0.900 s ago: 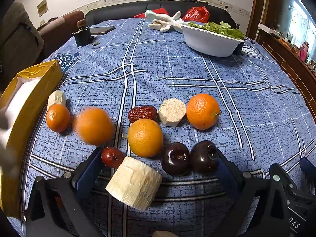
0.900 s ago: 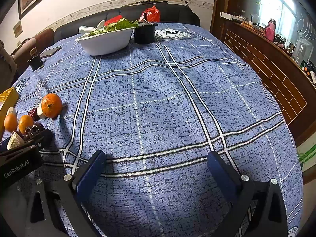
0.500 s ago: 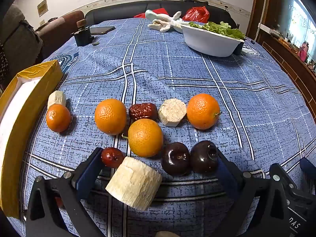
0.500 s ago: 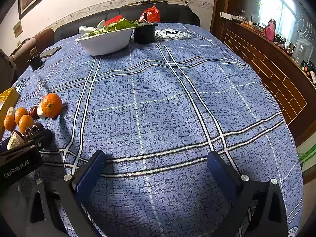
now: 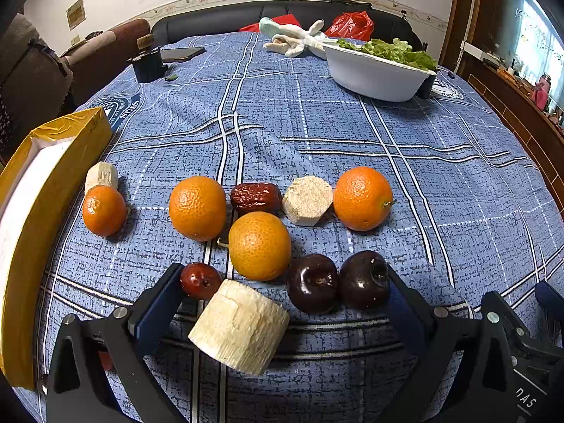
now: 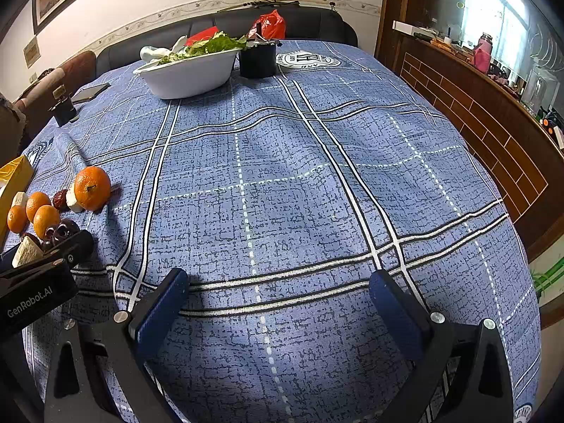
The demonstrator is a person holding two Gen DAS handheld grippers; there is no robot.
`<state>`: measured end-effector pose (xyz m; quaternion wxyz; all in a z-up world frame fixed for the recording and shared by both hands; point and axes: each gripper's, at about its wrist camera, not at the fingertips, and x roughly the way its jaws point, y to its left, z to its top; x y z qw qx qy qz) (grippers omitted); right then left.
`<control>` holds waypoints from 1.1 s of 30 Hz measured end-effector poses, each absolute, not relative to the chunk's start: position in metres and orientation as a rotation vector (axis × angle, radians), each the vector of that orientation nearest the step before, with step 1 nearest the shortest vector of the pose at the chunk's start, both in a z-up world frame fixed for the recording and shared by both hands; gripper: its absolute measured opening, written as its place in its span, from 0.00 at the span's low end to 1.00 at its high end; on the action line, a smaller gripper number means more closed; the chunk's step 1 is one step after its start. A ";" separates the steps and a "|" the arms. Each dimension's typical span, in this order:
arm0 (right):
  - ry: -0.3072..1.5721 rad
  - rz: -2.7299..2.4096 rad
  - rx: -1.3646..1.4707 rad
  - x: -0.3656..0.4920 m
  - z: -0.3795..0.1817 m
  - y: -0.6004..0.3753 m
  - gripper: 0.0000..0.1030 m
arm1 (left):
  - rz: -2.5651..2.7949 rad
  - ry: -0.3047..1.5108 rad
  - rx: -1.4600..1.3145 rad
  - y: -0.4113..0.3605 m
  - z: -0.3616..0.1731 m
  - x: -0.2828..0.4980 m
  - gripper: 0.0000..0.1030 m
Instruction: Organize fruits
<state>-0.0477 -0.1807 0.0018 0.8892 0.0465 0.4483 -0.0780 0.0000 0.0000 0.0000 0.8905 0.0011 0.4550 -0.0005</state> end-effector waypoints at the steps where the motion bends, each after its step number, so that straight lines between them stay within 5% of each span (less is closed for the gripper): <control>1: 0.931 -0.162 0.097 -0.048 0.002 -0.181 1.00 | -0.001 0.945 0.002 0.000 0.000 0.000 1.00; 21: 0.932 -0.162 0.097 -0.048 0.002 -0.181 1.00 | -0.151 0.996 0.045 0.001 0.003 -0.012 0.99; 23: 0.932 -0.161 0.098 -0.048 0.003 -0.181 1.00 | -0.201 0.977 -0.013 0.009 0.010 -0.022 0.93; 31: 0.966 -0.131 0.095 -0.047 0.002 -0.184 1.00 | -0.118 0.544 -0.059 0.082 0.105 -0.106 0.93; 33: 0.985 -0.129 0.096 -0.047 0.003 -0.183 1.00 | -0.052 0.418 -0.072 0.111 0.130 -0.132 1.00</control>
